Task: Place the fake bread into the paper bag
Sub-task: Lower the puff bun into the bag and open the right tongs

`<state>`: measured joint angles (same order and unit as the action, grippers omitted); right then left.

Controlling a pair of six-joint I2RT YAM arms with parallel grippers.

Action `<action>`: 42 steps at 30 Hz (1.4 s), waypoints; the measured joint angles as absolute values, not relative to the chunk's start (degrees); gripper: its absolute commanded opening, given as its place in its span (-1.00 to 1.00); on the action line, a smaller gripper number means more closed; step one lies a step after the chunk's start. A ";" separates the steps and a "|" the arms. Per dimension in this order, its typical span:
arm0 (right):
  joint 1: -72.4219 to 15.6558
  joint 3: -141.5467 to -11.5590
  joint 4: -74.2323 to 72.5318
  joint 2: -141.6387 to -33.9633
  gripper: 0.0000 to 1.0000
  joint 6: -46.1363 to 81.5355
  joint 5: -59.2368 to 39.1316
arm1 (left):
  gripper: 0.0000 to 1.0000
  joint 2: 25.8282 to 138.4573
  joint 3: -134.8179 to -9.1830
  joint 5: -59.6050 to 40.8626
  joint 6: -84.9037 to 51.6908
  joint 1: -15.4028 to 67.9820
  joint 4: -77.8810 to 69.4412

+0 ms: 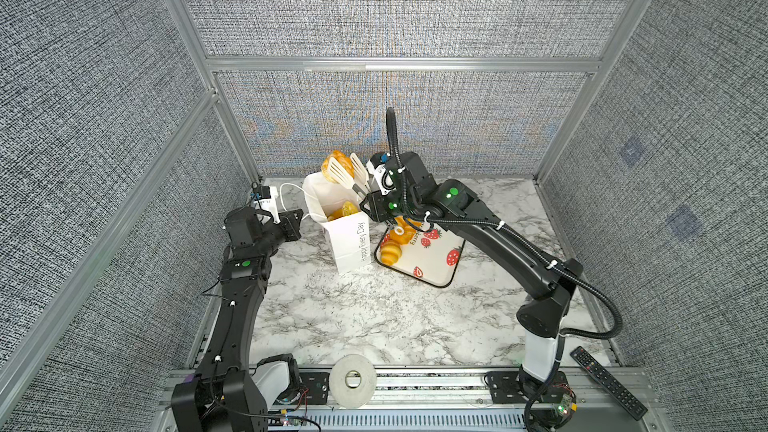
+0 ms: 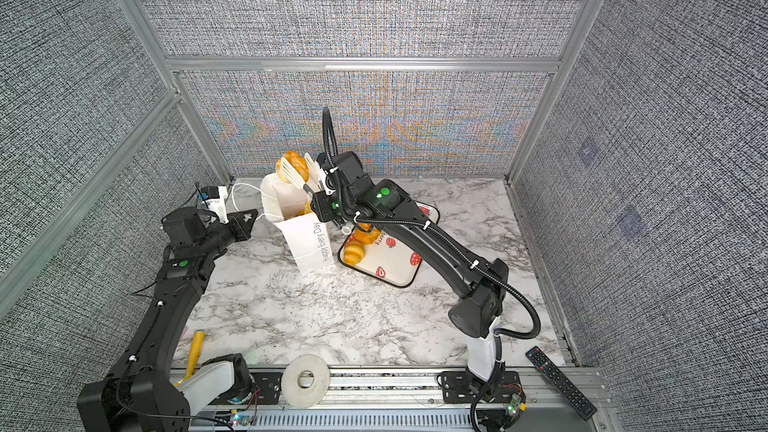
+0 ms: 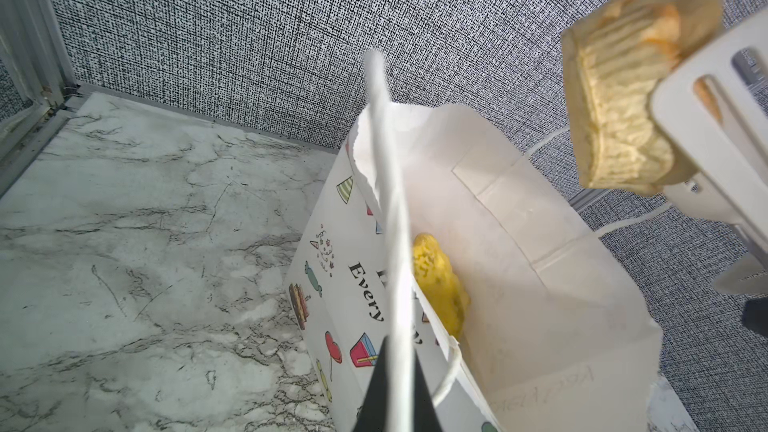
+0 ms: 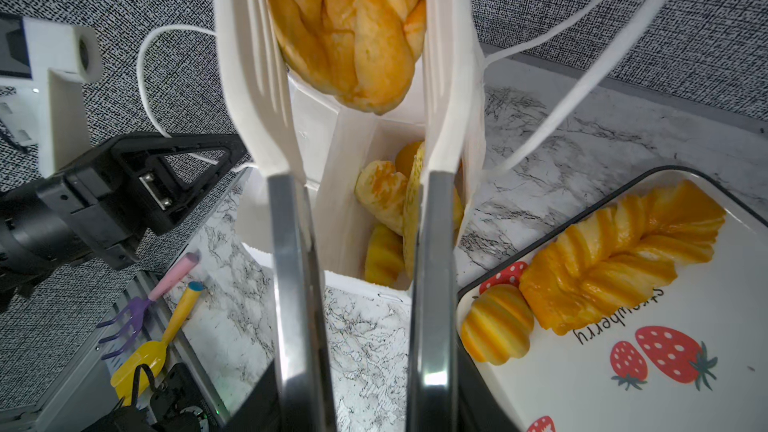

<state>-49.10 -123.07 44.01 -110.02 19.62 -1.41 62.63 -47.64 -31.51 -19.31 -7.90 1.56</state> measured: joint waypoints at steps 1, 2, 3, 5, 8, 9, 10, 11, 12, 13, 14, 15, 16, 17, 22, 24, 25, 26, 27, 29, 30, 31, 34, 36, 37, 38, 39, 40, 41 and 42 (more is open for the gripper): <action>-49.10 -123.50 44.01 -110.43 -0.12 19.62 -1.52 | -1.00 62.63 -47.64 -31.51 -19.31 -7.90 1.58; -49.10 -123.79 44.05 -110.76 -0.12 19.62 -1.54 | -1.00 62.63 -47.64 -31.51 -19.31 -7.90 1.58; -49.10 -124.14 44.16 -111.15 -0.12 19.62 -1.61 | -1.00 62.63 -47.64 -31.51 -19.31 -7.90 1.58; -49.10 -124.68 44.36 -111.85 -0.11 19.64 -1.78 | -1.00 62.63 -47.64 -31.51 -19.31 -7.90 1.58; -49.10 -125.32 44.58 -112.75 -0.09 19.70 -2.13 | -1.00 62.63 -47.64 -31.51 -19.31 -7.90 1.58; -49.10 -125.51 44.64 -113.01 -0.09 19.88 -2.22 | -1.00 62.63 -47.64 -31.51 -19.31 -7.90 1.58; -49.10 -125.71 44.66 -113.30 -0.09 19.88 -2.37 | -1.00 62.63 -47.64 -31.51 -19.31 -7.90 1.58; -49.10 -125.86 44.69 -113.51 -0.08 19.92 -2.55 | -1.00 62.63 -47.64 -31.51 -19.31 -7.90 1.58; -49.10 -126.02 44.69 -113.82 -0.07 20.32 -2.85 | -1.00 62.63 -47.64 -31.48 -19.31 -7.90 1.58; -49.10 -126.08 44.69 -114.04 -0.07 20.49 -3.07 | -1.00 62.63 -47.64 -31.48 -19.31 -7.90 1.58; -49.10 -126.13 44.71 -114.24 -0.06 20.49 -3.16 | -1.00 62.63 -47.64 -31.48 -19.29 -7.90 1.58; -49.10 -126.15 44.71 -114.48 -0.05 20.56 -3.29 | -1.00 62.63 -47.64 -31.48 -19.29 -7.90 1.58; -49.10 -126.23 44.73 -114.74 -0.04 20.73 -3.42 | -1.00 62.63 -47.64 -31.48 -19.29 -7.90 1.58; -49.10 -126.23 44.71 -114.91 -0.03 20.86 -3.46 | -1.00 62.63 -47.64 -31.48 -19.29 -7.90 1.58; -49.08 -126.82 44.73 -115.72 0.04 21.08 -3.90 | -1.00 62.63 -47.64 -31.48 -19.29 -7.90 1.58; -49.08 -126.96 44.75 -115.90 0.06 21.08 -4.01 | -1.00 62.63 -47.64 -31.48 -19.29 -7.90 1.58; -49.08 -126.98 44.75 -115.92 0.07 21.08 -4.16 | -1.00 62.63 -47.64 -31.48 -19.29 -7.90 1.58; -49.08 -126.98 44.77 -115.92 0.08 21.08 -4.34 | -1.00 62.63 -47.64 -31.48 -19.29 -7.90 1.58; -49.08 -127.00 44.75 -115.92 0.08 21.08 -4.47 | -1.00 62.63 -47.64 -31.48 -19.29 -7.90 1.58; -49.08 -127.07 44.75 -115.92 0.09 21.08 -4.49 | -1.00 62.63 -47.64 -31.48 -19.29 -7.90 1.58; -49.08 -127.07 44.75 -115.92 0.09 21.08 -4.51 | -1.00 62.63 -47.64 -31.48 -19.29 -7.90 1.58; -49.08 -127.07 44.75 -115.92 0.10 21.08 -4.54 | -1.00 62.63 -47.64 -31.48 -19.29 -7.90 1.58; -49.08 -127.09 44.75 -115.92 0.13 21.08 -4.71 | -1.00 62.63 -47.64 -31.48 -19.29 -7.90 1.58; -49.08 -127.09 44.75 -115.92 0.13 21.04 -4.71 | -1.00 62.63 -47.64 -31.48 -19.29 -7.90 1.58; -49.08 -127.09 44.75 -115.92 0.12 21.04 -4.73 | -1.00 62.63 -47.64 -31.48 -19.29 -7.90 1.58; -49.08 -127.09 44.75 -115.92 0.12 21.04 -4.73 | -1.00 62.63 -47.64 -31.48 -19.27 -7.90 1.58; -49.08 -127.09 44.75 -115.90 0.12 21.04 -4.73 | -1.00 62.63 -47.64 -31.48 -19.27 -7.90 1.58; -49.08 -127.09 44.75 -115.85 0.13 21.04 -4.73 | -1.00 62.63 -47.64 -31.48 -19.27 -7.90 1.58; -49.08 -127.09 44.75 -115.81 0.13 21.04 -4.73 | -1.00 62.63 -47.64 -31.48 -19.27 -7.90 1.58; -49.08 -127.09 44.75 -115.72 0.13 21.04 -4.73 | -1.00 62.61 -47.64 -31.48 -19.27 -7.90 1.58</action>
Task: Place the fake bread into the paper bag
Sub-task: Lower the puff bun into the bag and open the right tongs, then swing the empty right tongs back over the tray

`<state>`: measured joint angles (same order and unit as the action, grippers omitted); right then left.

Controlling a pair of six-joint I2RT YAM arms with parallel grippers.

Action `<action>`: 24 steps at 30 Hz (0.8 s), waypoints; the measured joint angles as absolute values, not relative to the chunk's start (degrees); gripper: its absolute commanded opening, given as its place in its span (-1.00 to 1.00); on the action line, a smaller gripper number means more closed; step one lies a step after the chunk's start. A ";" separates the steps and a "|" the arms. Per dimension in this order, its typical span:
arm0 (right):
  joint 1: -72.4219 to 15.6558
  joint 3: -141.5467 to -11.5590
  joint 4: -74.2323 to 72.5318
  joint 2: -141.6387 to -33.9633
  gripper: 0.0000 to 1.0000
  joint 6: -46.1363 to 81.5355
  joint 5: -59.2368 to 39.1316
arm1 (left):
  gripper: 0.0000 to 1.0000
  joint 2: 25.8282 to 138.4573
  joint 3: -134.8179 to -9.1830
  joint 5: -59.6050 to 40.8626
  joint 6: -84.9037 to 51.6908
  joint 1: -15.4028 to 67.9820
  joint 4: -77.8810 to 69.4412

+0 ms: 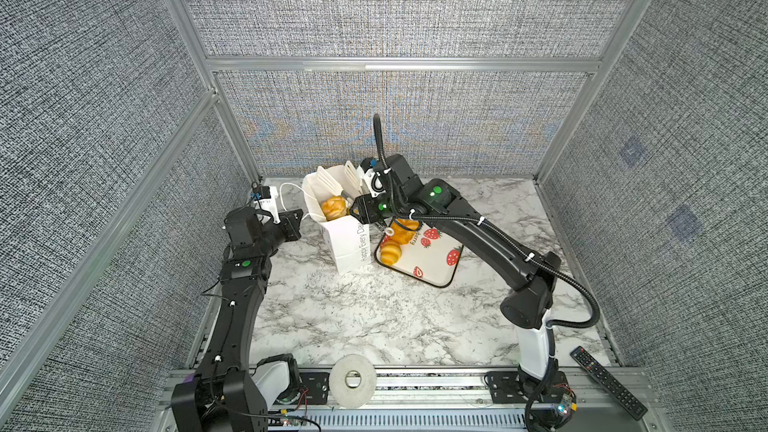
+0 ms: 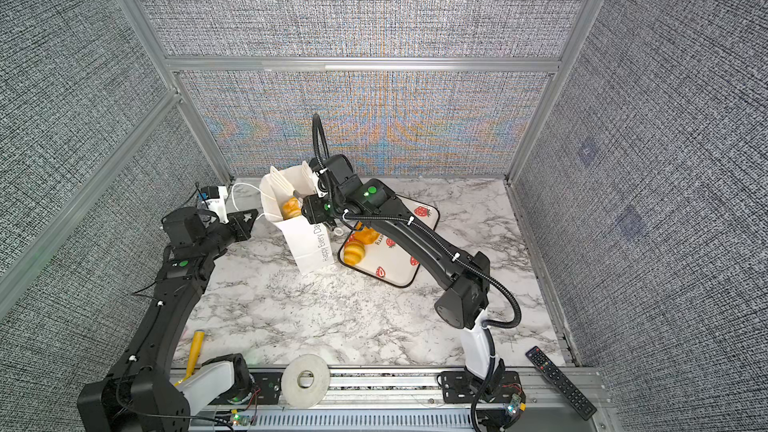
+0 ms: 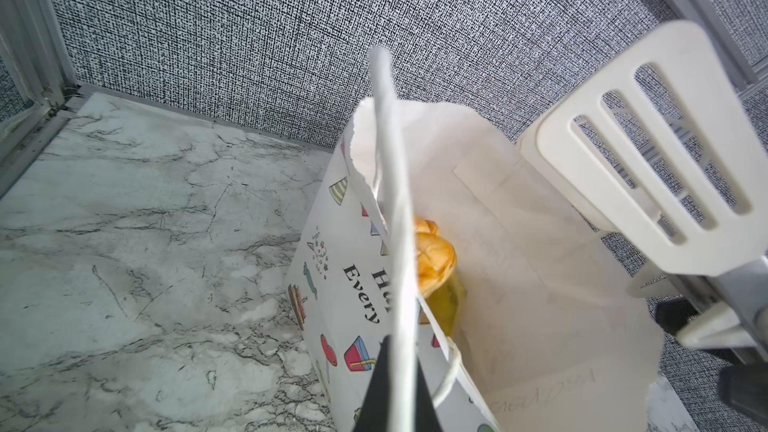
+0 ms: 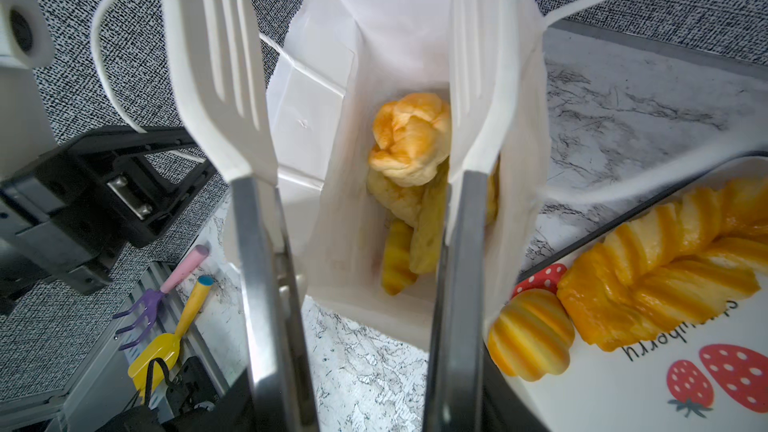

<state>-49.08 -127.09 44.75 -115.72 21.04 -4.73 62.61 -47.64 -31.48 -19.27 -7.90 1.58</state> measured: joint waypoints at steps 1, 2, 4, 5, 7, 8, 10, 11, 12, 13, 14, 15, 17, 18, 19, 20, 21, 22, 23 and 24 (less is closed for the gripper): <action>-49.08 -127.09 44.75 -115.63 0.12 21.02 -4.73 | -1.00 62.61 -47.64 -31.48 -19.27 -7.90 1.61; -49.08 -127.09 44.75 -115.52 0.12 21.02 -4.73 | -1.00 62.59 -47.64 -31.48 -19.27 -7.90 1.61; -49.08 -127.09 44.77 -115.18 0.12 20.97 -4.73 | -1.00 62.59 -47.64 -31.48 -19.27 -7.90 1.61; -49.08 -127.09 44.75 -114.93 0.12 20.86 -4.71 | -1.00 62.57 -47.64 -31.48 -19.27 -7.90 1.61; -49.08 -126.67 44.75 -114.08 0.12 20.86 -4.69 | -1.00 62.57 -47.64 -31.48 -19.29 -7.90 1.61; -49.08 -126.34 44.75 -113.58 0.12 20.84 -4.67 | -1.00 62.57 -47.64 -31.48 -19.29 -7.90 1.61; -49.08 -125.80 44.75 -112.66 0.12 20.78 -4.25 | -1.00 62.57 -47.64 -31.48 -19.29 -7.90 1.61; -49.08 -125.54 44.75 -112.25 0.12 20.64 -3.90 | -1.00 62.57 -47.64 -31.48 -19.29 -7.90 1.61; -49.08 -125.32 44.75 -111.83 0.12 20.62 -3.51 | -1.00 62.57 -47.64 -31.48 -19.29 -7.90 1.61; -49.08 -125.12 44.82 -111.42 0.12 20.49 -3.20 | -1.00 62.57 -47.64 -31.48 -19.29 -7.90 1.61; -49.08 -124.92 44.86 -111.04 0.12 20.43 -3.22 | -1.00 62.57 -47.64 -31.48 -19.29 -7.90 1.61; -49.08 -124.70 44.88 -110.56 0.12 20.34 -2.98 | -1.00 62.57 -47.64 -31.48 -19.29 -7.90 1.61; -49.10 -124.14 45.12 -109.56 0.12 20.21 -2.15 | -1.00 62.57 -47.64 -31.48 -19.29 -7.90 1.61; -49.10 -123.81 45.17 -108.92 0.12 20.12 -1.72 | -1.00 62.57 -47.64 -31.48 -19.29 -7.90 1.61; -49.10 -123.46 45.17 -108.44 0.12 19.99 -1.39 | -1.00 62.57 -47.64 -31.48 -19.29 -7.90 1.61; -49.10 -123.02 45.17 -107.92 0.12 19.75 -0.89 | -1.00 62.59 -47.64 -31.48 -19.29 -7.90 1.61; -49.08 -122.54 45.21 -107.35 0.12 19.55 -0.27 | -1.00 62.59 -47.64 -31.48 -19.29 -7.90 1.61; -49.08 -122.06 45.30 -106.83 0.12 19.49 0.05 | -1.00 62.59 -47.64 -31.48 -19.29 -7.90 1.61; -49.01 -121.64 45.41 -106.39 0.12 19.31 0.40 | -1.00 62.59 -47.64 -31.48 -19.29 -7.90 1.61; -48.90 -121.08 45.63 -105.73 0.12 18.98 0.95 | -1.00 62.61 -47.64 -31.48 -19.29 -7.90 1.61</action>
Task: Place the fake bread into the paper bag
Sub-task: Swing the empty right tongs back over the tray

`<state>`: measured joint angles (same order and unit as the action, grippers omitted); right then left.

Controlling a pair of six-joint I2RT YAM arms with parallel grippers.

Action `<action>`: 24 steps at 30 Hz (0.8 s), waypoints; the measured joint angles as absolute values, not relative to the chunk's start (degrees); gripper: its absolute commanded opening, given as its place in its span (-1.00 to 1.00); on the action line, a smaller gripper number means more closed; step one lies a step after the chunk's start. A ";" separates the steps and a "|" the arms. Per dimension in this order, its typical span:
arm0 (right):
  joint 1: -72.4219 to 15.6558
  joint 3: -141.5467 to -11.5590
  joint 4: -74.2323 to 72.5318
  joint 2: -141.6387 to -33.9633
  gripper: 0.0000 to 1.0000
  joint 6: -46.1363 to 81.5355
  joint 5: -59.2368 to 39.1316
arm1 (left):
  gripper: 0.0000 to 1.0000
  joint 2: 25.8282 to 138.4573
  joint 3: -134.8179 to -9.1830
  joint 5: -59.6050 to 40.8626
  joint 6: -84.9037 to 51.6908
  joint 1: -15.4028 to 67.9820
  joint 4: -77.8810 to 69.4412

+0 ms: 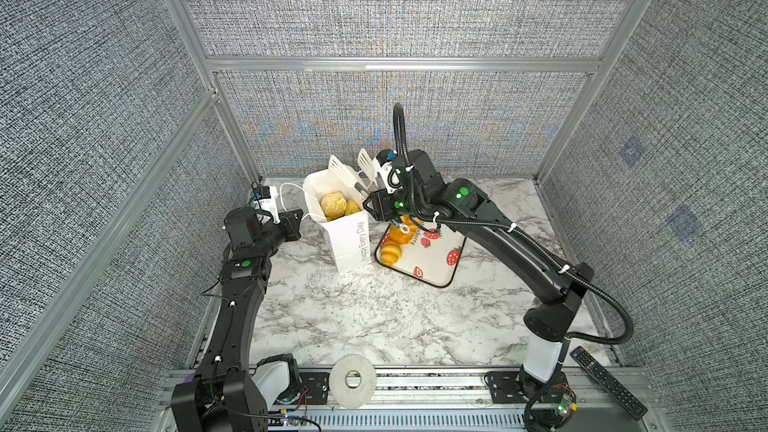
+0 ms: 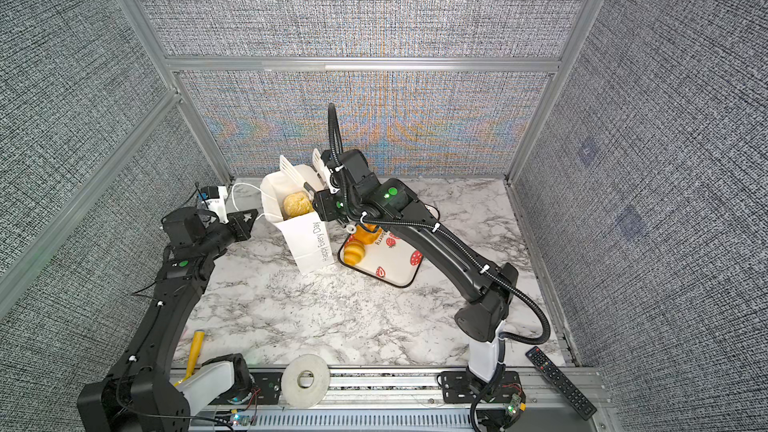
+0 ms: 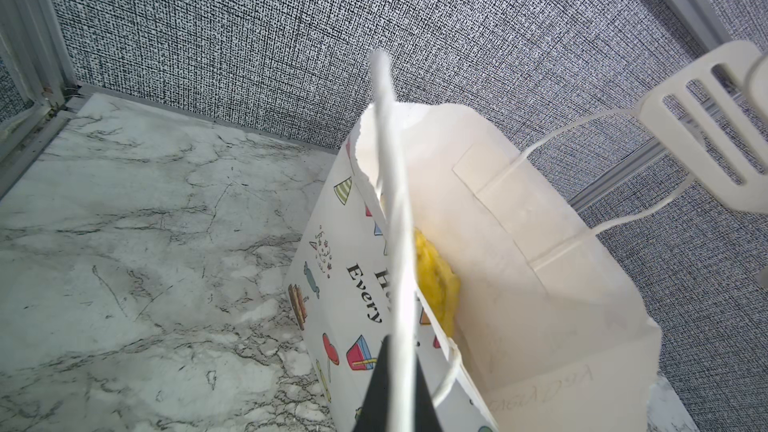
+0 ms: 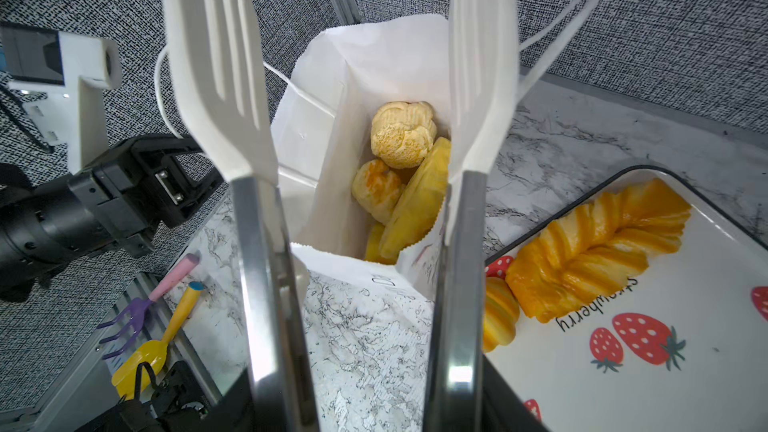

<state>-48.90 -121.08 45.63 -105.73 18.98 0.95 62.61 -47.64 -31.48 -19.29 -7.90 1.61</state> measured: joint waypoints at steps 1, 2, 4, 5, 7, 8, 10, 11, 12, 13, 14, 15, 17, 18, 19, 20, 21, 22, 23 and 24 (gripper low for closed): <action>-48.80 -120.62 45.84 -105.12 0.12 18.79 1.34 | -1.00 62.61 -47.64 -31.48 -19.29 -7.90 1.61; -48.75 -120.16 46.02 -104.53 0.12 18.65 1.72 | -1.00 62.61 -47.64 -31.48 -19.29 -7.90 1.61; -48.69 -118.93 46.06 -103.11 0.12 18.13 3.03 | -1.00 62.61 -47.64 -31.48 -19.29 -7.90 1.61; -48.64 -118.17 46.04 -102.39 0.12 18.06 3.60 | -1.00 62.61 -47.64 -31.48 -19.29 -7.90 1.58; -48.53 -116.25 46.02 -100.66 0.12 17.78 5.10 | -1.00 62.67 -47.64 -31.48 -19.29 -7.90 1.58; -48.38 -115.39 46.06 -99.92 0.12 17.58 5.63 | -1.00 62.74 -47.64 -31.48 -19.29 -7.90 1.58; -48.03 -113.49 45.98 -98.28 0.12 17.45 6.74 | -1.00 62.85 -47.64 -31.48 -19.29 -7.90 1.58; -47.86 -112.40 45.74 -97.43 0.12 17.45 7.18 | -1.00 62.85 -47.64 -31.48 -19.29 -7.90 1.58; -47.57 -111.42 45.69 -96.60 0.12 17.45 7.42 | -1.00 62.87 -47.64 -31.48 -19.29 -7.90 1.58; -47.51 -110.54 45.56 -95.88 0.12 17.45 7.66 | -1.00 62.87 -47.64 -31.48 -19.29 -7.90 1.58; -47.20 -109.45 45.19 -95.04 0.12 17.45 7.94 | -1.00 62.87 -47.64 -31.48 -19.29 -7.90 1.58; -47.05 -108.40 44.95 -94.21 0.12 17.45 8.36 | -1.00 62.87 -47.64 -31.48 -19.29 -7.90 1.61; -46.68 -106.32 44.40 -92.68 0.12 17.45 8.80 | -1.00 62.87 -47.64 -31.48 -19.29 -7.90 1.58; -46.44 -105.25 44.25 -91.92 0.12 17.43 8.95 | -1.00 62.87 -47.64 -31.48 -19.29 -7.90 1.58; -46.30 -104.22 44.25 -91.22 0.12 17.45 9.17 | -1.00 62.87 -47.64 -31.48 -19.29 -7.90 1.58; -46.09 -103.07 44.16 -90.48 0.12 17.45 9.23 | -1.00 62.87 -47.64 -31.48 -19.29 -7.90 1.58; -45.84 -101.82 44.03 -89.73 0.12 17.45 9.43 | -1.00 62.87 -47.64 -31.48 -19.29 -7.90 1.58; -45.65 -100.73 43.90 -89.14 0.12 17.45 9.58 | -1.00 62.87 -47.64 -31.48 -19.29 -7.90 1.58; -45.36 -99.55 43.81 -88.51 0.12 17.47 9.63 | -1.00 62.87 -47.64 -31.48 -19.29 -7.90 1.58; -45.08 -98.39 43.72 -87.92 0.12 17.52 9.72 | -1.00 62.87 -47.64 -31.48 -19.29 -7.90 1.58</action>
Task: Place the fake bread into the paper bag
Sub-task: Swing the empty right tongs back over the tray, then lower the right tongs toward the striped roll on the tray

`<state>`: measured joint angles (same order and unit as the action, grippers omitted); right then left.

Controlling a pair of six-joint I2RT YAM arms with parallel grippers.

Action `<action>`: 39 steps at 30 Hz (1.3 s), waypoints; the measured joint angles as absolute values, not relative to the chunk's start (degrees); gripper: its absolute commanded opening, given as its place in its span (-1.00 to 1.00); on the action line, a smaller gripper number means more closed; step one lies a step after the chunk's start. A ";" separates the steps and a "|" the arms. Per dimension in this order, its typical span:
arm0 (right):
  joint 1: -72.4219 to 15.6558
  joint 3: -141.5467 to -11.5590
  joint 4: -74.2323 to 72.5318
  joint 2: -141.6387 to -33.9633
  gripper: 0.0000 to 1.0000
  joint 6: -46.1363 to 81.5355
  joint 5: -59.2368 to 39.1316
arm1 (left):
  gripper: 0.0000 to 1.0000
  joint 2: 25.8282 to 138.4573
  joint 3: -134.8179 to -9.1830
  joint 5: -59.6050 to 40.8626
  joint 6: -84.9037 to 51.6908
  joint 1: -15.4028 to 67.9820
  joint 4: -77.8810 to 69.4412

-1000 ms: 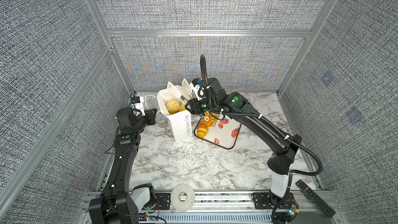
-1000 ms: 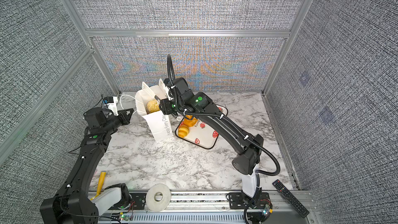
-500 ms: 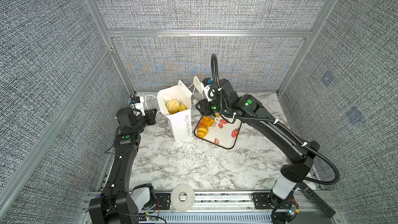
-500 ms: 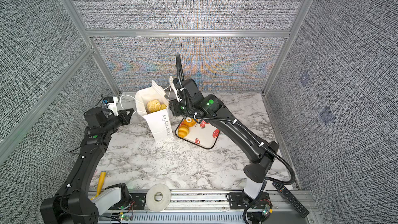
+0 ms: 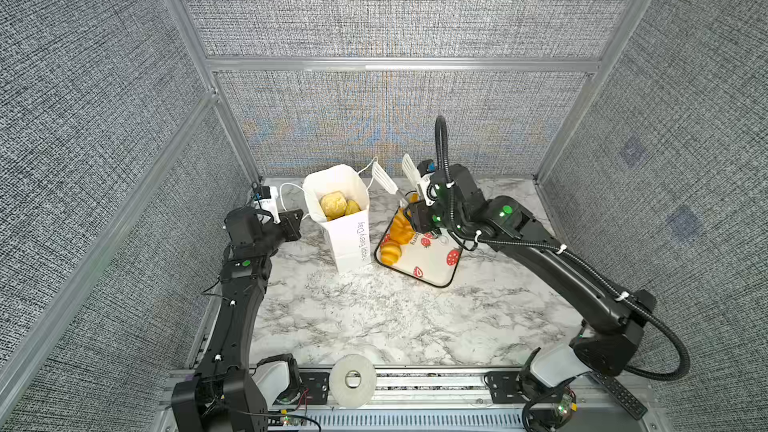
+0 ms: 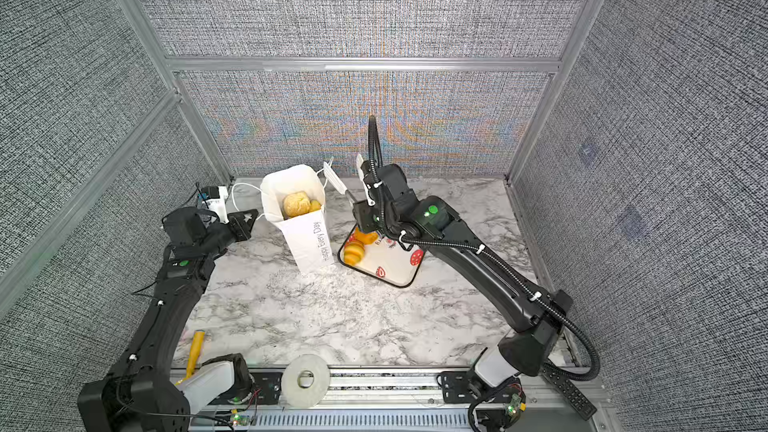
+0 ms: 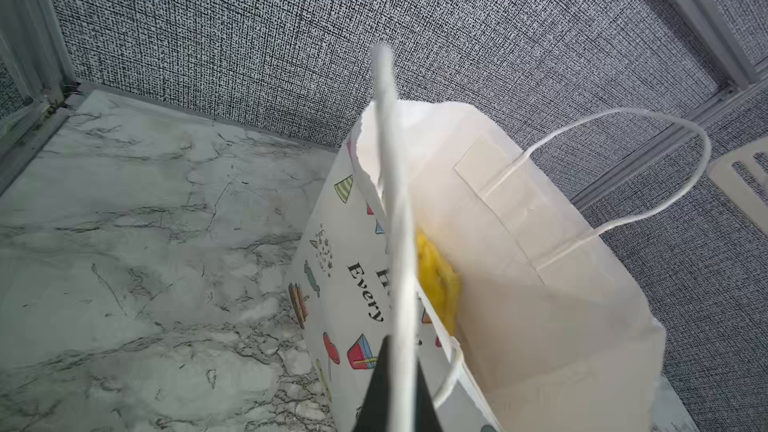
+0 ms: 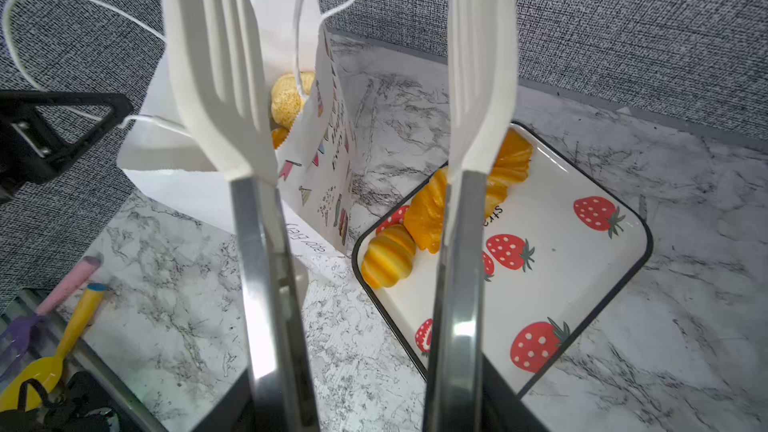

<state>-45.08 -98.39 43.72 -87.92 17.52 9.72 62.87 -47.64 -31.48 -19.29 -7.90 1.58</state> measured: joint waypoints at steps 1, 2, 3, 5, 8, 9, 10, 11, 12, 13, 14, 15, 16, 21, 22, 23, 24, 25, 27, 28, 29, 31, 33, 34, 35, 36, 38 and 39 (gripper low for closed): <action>-44.95 -97.32 43.51 -87.42 0.12 17.65 9.80 | -1.00 62.87 -47.64 -31.48 -19.31 -7.90 1.58; -44.69 -96.23 43.24 -86.94 0.12 17.93 9.78 | -1.00 62.87 -47.64 -31.48 -19.31 -7.90 1.58; -44.53 -95.15 42.96 -86.52 0.12 18.20 9.85 | -1.00 62.87 -47.64 -31.48 -19.31 -7.90 1.58; -44.36 -93.30 42.52 -85.86 0.12 18.83 9.78 | -1.00 62.92 -47.64 -31.48 -19.31 -7.90 1.58; -44.36 -90.76 41.76 -84.99 0.12 19.57 9.37 | -1.00 62.92 -47.64 -31.48 -19.31 -7.90 1.56; -44.36 -89.86 41.63 -84.73 0.12 19.66 9.13 | -1.00 62.92 -47.64 -31.48 -19.31 -7.90 1.56; -44.36 -89.19 41.63 -84.51 0.12 19.79 9.06 | -1.00 62.94 -47.64 -31.48 -19.31 -7.90 1.56; -44.34 -88.51 41.60 -84.31 0.12 19.99 8.99 | -1.00 62.94 -47.64 -31.48 -19.31 -7.90 1.56; -44.31 -87.79 41.50 -84.09 0.12 20.32 8.88 | -1.00 62.94 -47.64 -31.48 -19.31 -7.90 1.56; -44.31 -87.13 41.34 -83.90 0.12 20.49 8.88 | -1.00 62.96 -47.64 -31.51 -19.31 -7.90 1.56; -44.31 -86.48 41.32 -83.68 0.12 20.73 8.73 | -1.00 62.98 -47.64 -31.51 -19.31 -7.90 1.56; -44.29 -85.80 41.32 -83.48 0.12 20.99 8.64 | -1.00 62.98 -47.64 -31.51 -19.31 -7.90 1.58; -44.25 -85.27 41.30 -83.35 0.12 21.17 8.64 | -1.00 62.98 -47.64 -31.51 -19.31 -7.90 1.56; -44.25 -81.78 40.25 -83.11 0.12 22.26 7.77 | -1.00 63.05 -47.64 -31.51 -19.31 -7.90 1.58; -44.25 -81.03 40.05 -83.11 0.12 22.59 7.33 | -1.00 63.05 -47.64 -31.51 -19.31 -7.90 1.56; -44.25 -80.14 39.72 -83.11 0.11 22.90 6.96 | -1.00 63.05 -47.64 -31.51 -19.31 -7.90 1.56; -44.25 -79.11 39.29 -83.11 0.11 23.38 6.68 | -1.00 63.07 -47.64 -31.51 -19.31 -7.90 1.56; -44.25 -78.30 39.03 -83.11 0.12 23.77 6.22 | -1.00 63.09 -47.64 -31.51 -19.31 -7.90 1.56; -44.25 -76.38 38.57 -83.13 0.11 24.86 4.36 | -1.00 63.16 -47.64 -31.51 -19.31 -7.90 1.56; -44.25 -75.66 38.39 -83.20 0.11 25.43 3.79 | -1.00 63.18 -47.64 -31.51 -19.31 -7.90 1.56; -44.25 -75.05 38.22 -83.37 0.11 26.04 3.46 | -1.00 63.20 -47.64 -31.51 -19.31 -7.90 1.58; -44.25 -73.80 37.26 -83.94 0.11 27.27 1.96 | -1.00 63.20 -47.64 -31.51 -19.31 -7.90 1.56; -44.25 -72.29 36.18 -84.55 0.11 28.64 0.54 | -1.00 63.20 -47.64 -31.51 -19.33 -7.90 1.56; -44.27 -71.70 35.83 -84.71 0.11 29.17 -0.01 | -1.00 63.20 -47.64 -31.51 -19.33 -7.90 1.56; -44.27 -71.00 35.42 -84.86 0.11 29.85 -0.73 | -1.00 63.20 -47.64 -31.51 -19.33 -7.90 1.56; -44.27 -70.41 35.00 -84.97 0.11 30.39 -1.41 | -1.00 63.20 -47.64 -31.51 -19.33 -7.90 1.56; -44.27 -69.52 34.37 -85.19 0.10 31.64 -2.22 | -1.00 63.18 -47.64 -31.51 -19.33 -7.90 1.56; -44.27 -69.17 34.11 -85.21 0.11 32.25 -2.48 | -1.00 63.16 -47.64 -31.51 -19.33 -7.90 1.54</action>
